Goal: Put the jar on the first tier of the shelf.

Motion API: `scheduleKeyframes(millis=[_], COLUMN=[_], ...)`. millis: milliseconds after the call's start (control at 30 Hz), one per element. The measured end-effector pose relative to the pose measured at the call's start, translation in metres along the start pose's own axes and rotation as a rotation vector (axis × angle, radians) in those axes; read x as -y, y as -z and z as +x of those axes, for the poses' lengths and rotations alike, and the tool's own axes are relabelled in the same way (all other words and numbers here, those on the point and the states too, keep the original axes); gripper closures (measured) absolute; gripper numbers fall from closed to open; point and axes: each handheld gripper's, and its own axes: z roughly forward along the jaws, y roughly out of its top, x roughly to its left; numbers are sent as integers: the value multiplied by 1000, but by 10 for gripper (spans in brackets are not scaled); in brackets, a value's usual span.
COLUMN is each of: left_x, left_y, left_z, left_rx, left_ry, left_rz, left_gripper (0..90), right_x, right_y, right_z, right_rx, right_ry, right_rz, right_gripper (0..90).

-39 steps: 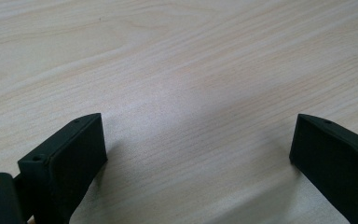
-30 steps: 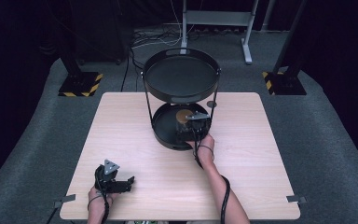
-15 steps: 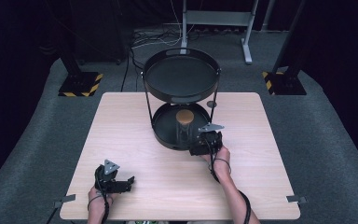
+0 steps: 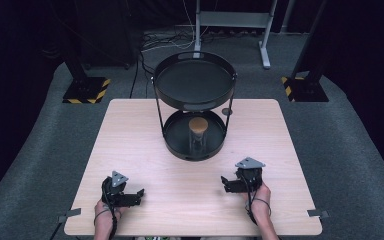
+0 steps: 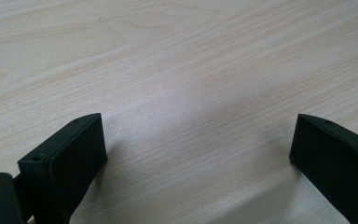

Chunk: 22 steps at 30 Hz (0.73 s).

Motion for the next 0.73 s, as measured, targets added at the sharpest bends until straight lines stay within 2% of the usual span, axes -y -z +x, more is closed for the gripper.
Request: scheduleKeyframes(millis=[267, 433, 533, 600, 733], left_x=[0, 0, 0, 0, 0], left_y=[0, 0, 0, 0, 0], left_z=[0, 0, 0, 0, 0], left_rx=[0, 0, 0, 0, -1], left_ry=[0, 0, 1, 0, 0], left_rz=[0, 0, 0, 0, 0], left_gripper=[33, 33, 33, 33, 33], right_x=[40, 62, 68, 70, 68], right_y=[26, 39, 46, 46, 43], right_z=[-12, -21, -25, -27, -27], right_rx=[71, 74, 84, 70, 49], right_ry=[-53, -102, -112, -122, -107], right_rz=[21, 29, 38, 51, 75], right_gripper=[12, 6, 0, 0, 0])
